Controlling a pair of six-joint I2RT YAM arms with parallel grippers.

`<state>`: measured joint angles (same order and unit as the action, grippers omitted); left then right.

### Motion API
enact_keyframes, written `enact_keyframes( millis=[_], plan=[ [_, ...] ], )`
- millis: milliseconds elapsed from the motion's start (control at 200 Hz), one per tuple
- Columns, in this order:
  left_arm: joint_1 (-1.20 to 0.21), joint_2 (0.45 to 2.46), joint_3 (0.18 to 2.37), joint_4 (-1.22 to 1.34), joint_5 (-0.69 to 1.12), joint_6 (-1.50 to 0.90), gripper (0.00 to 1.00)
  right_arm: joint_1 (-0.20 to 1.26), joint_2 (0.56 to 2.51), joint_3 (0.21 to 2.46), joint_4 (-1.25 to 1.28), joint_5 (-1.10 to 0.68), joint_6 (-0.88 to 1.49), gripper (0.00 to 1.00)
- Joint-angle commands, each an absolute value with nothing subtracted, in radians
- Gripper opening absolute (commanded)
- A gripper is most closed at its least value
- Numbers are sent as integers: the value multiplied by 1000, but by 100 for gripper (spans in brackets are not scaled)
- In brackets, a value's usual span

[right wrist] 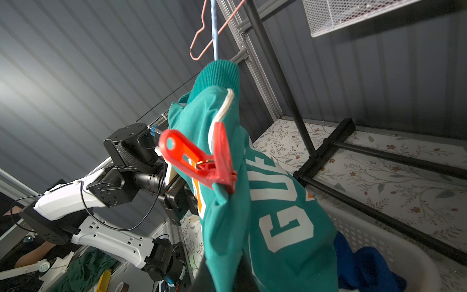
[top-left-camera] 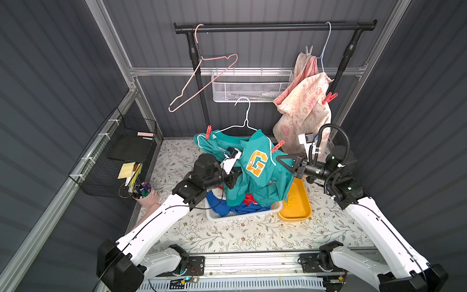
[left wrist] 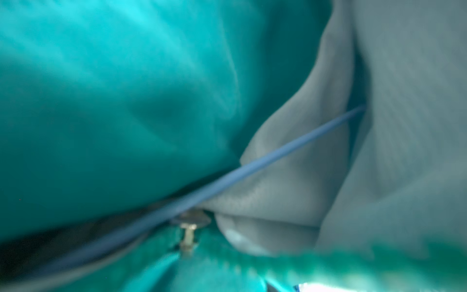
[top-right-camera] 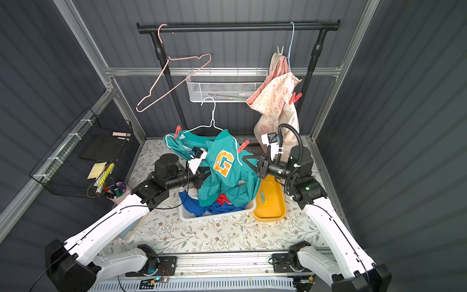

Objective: Remove the clothespins securing jackets to the hanger
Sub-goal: Adjust the jacket in the basket.

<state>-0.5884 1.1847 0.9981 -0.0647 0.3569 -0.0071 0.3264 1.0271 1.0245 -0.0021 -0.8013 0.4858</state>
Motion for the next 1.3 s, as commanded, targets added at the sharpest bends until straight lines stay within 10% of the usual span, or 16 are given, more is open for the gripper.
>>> enact_keyframes(
  millis=[0, 955, 1116, 1296],
  plan=[
    [-602, 1215, 949, 32, 302, -40, 0, 332, 1045, 1019, 22, -804, 460, 0],
    [-603, 1358, 612, 283, 100, -358, 0, 408, 1198, 918, 41, -802, 431, 0],
    [-603, 1304, 628, 236, 58, -372, 59, 408, 1207, 906, 40, -795, 424, 0],
    [-603, 1200, 671, 133, -18, -386, 75, 408, 1207, 904, 39, -785, 419, 0]
  ],
)
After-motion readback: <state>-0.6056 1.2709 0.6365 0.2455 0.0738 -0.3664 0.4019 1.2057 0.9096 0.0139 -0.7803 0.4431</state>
